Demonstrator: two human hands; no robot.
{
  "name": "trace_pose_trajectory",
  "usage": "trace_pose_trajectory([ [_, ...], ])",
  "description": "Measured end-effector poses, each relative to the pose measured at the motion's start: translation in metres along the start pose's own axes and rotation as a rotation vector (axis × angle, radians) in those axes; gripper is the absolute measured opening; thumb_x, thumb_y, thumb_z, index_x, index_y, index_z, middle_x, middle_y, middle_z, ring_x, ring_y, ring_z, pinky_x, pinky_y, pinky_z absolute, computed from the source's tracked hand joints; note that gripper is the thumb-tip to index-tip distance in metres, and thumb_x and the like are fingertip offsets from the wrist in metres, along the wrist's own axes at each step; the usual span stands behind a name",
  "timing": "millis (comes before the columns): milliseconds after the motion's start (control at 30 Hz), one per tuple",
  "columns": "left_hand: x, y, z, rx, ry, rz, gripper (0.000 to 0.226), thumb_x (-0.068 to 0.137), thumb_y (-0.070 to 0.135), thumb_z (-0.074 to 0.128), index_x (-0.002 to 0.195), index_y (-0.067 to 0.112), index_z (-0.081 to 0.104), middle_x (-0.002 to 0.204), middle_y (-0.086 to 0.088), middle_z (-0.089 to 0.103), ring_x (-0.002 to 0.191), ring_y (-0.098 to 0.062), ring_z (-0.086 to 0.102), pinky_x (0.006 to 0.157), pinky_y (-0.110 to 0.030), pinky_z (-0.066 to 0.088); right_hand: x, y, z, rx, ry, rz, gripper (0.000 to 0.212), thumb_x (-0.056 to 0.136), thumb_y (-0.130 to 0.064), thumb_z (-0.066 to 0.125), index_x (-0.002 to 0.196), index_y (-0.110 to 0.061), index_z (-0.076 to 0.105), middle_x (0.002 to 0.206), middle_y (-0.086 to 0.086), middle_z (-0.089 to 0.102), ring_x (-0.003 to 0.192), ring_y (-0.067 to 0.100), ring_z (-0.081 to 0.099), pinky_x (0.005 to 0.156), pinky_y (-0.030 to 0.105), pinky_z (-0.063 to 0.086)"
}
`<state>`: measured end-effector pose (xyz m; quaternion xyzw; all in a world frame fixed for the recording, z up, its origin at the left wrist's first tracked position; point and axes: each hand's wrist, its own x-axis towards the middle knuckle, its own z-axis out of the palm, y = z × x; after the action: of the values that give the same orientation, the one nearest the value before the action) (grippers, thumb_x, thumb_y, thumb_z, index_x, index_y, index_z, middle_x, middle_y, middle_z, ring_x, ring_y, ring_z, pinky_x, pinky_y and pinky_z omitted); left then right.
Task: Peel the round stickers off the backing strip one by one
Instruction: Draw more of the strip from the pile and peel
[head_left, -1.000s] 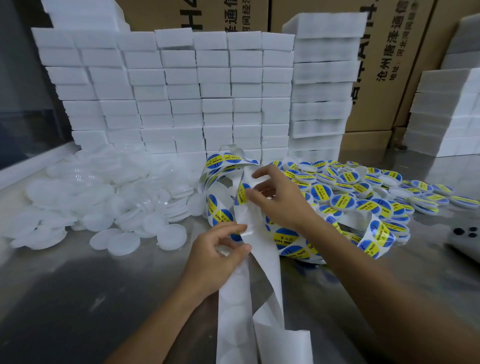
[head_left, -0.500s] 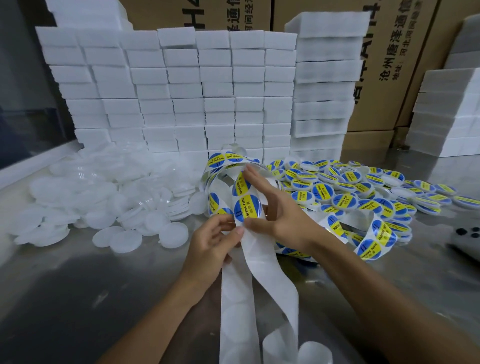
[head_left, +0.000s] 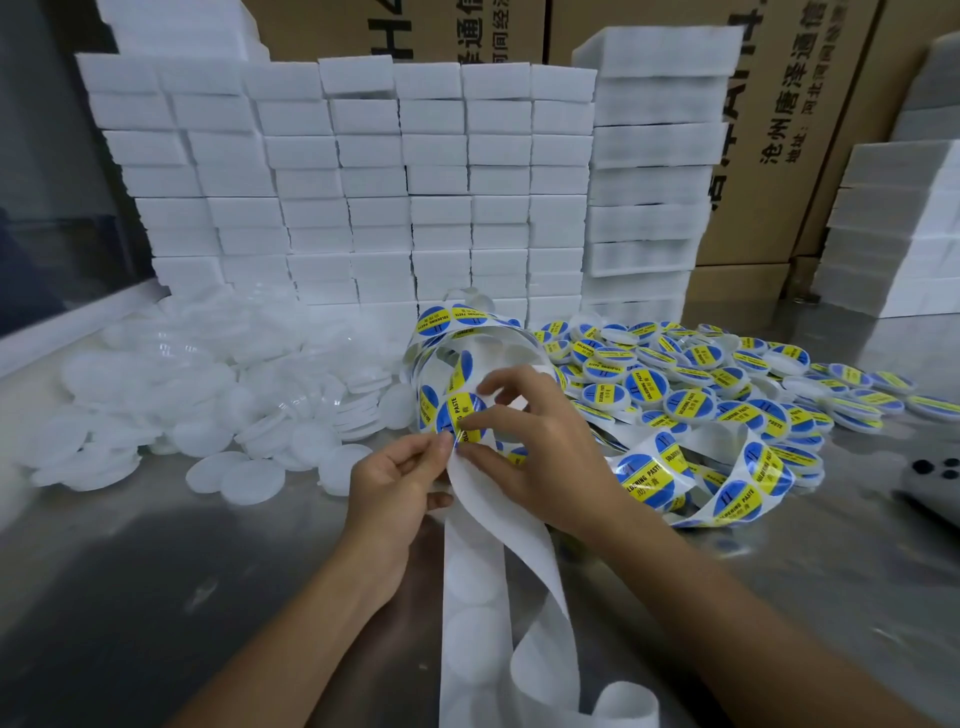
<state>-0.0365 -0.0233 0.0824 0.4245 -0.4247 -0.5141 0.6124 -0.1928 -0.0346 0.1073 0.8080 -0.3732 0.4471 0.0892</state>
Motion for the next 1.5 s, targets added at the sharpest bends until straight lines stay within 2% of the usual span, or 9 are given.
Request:
trace_pose_trajectory([
  [100, -0.001, -0.001, 0.0, 0.008, -0.039, 0.005, 0.015, 0.088, 0.011, 0.067, 0.102, 0.01, 0.072, 0.083, -0.003, 0.075, 0.071, -0.013, 0.066, 0.059, -0.024, 0.055, 0.0, 0.001, 0.003, -0.039, -0.003, -0.062, 0.015, 0.084, -0.021, 0.077, 0.096, -0.013, 0.078, 0.097, 0.005, 0.068, 0.083, 0.026, 0.061, 0.07, 0.044, 0.05],
  [400, -0.004, 0.0, 0.002, 0.117, 0.018, 0.104, 0.018, 0.085, 0.003, 0.07, 0.089, 0.021, 0.073, 0.082, 0.0, 0.077, 0.073, -0.011, 0.068, 0.06, -0.023, 0.056, -0.002, -0.004, 0.002, -0.064, 0.025, -0.069, 0.012, 0.089, -0.02, 0.071, 0.09, -0.009, 0.077, 0.087, 0.005, 0.072, 0.077, 0.029, 0.063, 0.064, 0.045, 0.05],
  [667, 0.0, -0.001, -0.003, 0.153, 0.018, 0.118, 0.023, 0.086, -0.003, 0.067, 0.092, 0.018, 0.074, 0.085, -0.001, 0.077, 0.075, -0.013, 0.071, 0.061, -0.024, 0.058, -0.001, 0.004, -0.001, 0.248, 0.107, 0.381, 0.007, 0.087, -0.018, 0.071, 0.081, -0.015, 0.073, 0.076, -0.013, 0.068, 0.073, 0.007, 0.06, 0.066, 0.02, 0.049],
  [867, 0.009, -0.007, -0.013, 0.226, 0.121, 0.14, 0.018, 0.083, 0.0, 0.072, 0.09, 0.017, 0.07, 0.078, 0.001, 0.073, 0.067, -0.01, 0.068, 0.056, -0.024, 0.055, 0.006, 0.009, -0.008, 0.637, 0.249, 0.731, 0.009, 0.086, -0.017, 0.071, 0.078, -0.015, 0.073, 0.067, -0.004, 0.071, 0.06, 0.002, 0.062, 0.058, 0.014, 0.049],
  [1033, 0.014, -0.007, -0.024, 0.615, 0.211, 0.286, 0.012, 0.079, 0.022, 0.078, 0.077, 0.027, 0.067, 0.07, 0.009, 0.068, 0.069, -0.007, 0.064, 0.064, -0.021, 0.05, 0.006, 0.008, -0.011, 0.731, 0.282, 0.741, 0.005, 0.088, -0.015, 0.071, 0.084, -0.016, 0.074, 0.074, -0.002, 0.074, 0.068, 0.005, 0.068, 0.062, 0.014, 0.051],
  [1133, 0.012, -0.003, -0.035, 1.27, 0.328, 0.383, 0.018, 0.082, 0.039, 0.068, 0.093, 0.025, 0.069, 0.101, 0.004, 0.065, 0.095, -0.022, 0.058, 0.08, -0.036, 0.043, 0.007, 0.007, -0.013, 0.715, 0.33, 0.725, 0.003, 0.087, -0.014, 0.072, 0.089, -0.014, 0.075, 0.08, -0.001, 0.075, 0.077, 0.014, 0.07, 0.069, 0.024, 0.057],
  [1200, 0.011, -0.001, -0.039, 1.546, 0.317, 0.298, 0.034, 0.084, 0.044, 0.061, 0.112, 0.025, 0.065, 0.123, -0.002, 0.056, 0.112, -0.026, 0.049, 0.089, -0.04, 0.038, 0.008, 0.006, -0.013, 0.711, 0.346, 0.714, 0.005, 0.087, -0.013, 0.073, 0.088, -0.016, 0.076, 0.082, -0.002, 0.075, 0.08, 0.015, 0.07, 0.072, 0.029, 0.059],
  [1300, 0.01, 0.003, -0.04, 1.647, 0.288, 0.197, 0.039, 0.09, 0.044, 0.052, 0.122, 0.022, 0.059, 0.126, -0.003, 0.054, 0.116, -0.025, 0.048, 0.091, -0.04, 0.038, 0.009, 0.004, -0.014, 0.695, 0.352, 0.7, 0.012, 0.086, -0.011, 0.074, 0.086, -0.024, 0.075, 0.082, -0.008, 0.075, 0.08, 0.008, 0.07, 0.074, 0.028, 0.059],
  [1500, 0.008, 0.009, -0.039, 1.65, 0.293, 0.237, 0.01, 0.094, 0.025, 0.053, 0.098, 0.021, 0.062, 0.105, 0.0, 0.058, 0.099, -0.023, 0.051, 0.076, -0.032, 0.033, 0.008, 0.003, -0.013, 0.673, 0.338, 0.675, 0.016, 0.086, -0.009, 0.072, 0.093, -0.022, 0.076, 0.082, -0.012, 0.075, 0.075, -0.001, 0.067, 0.066, 0.016, 0.054],
])
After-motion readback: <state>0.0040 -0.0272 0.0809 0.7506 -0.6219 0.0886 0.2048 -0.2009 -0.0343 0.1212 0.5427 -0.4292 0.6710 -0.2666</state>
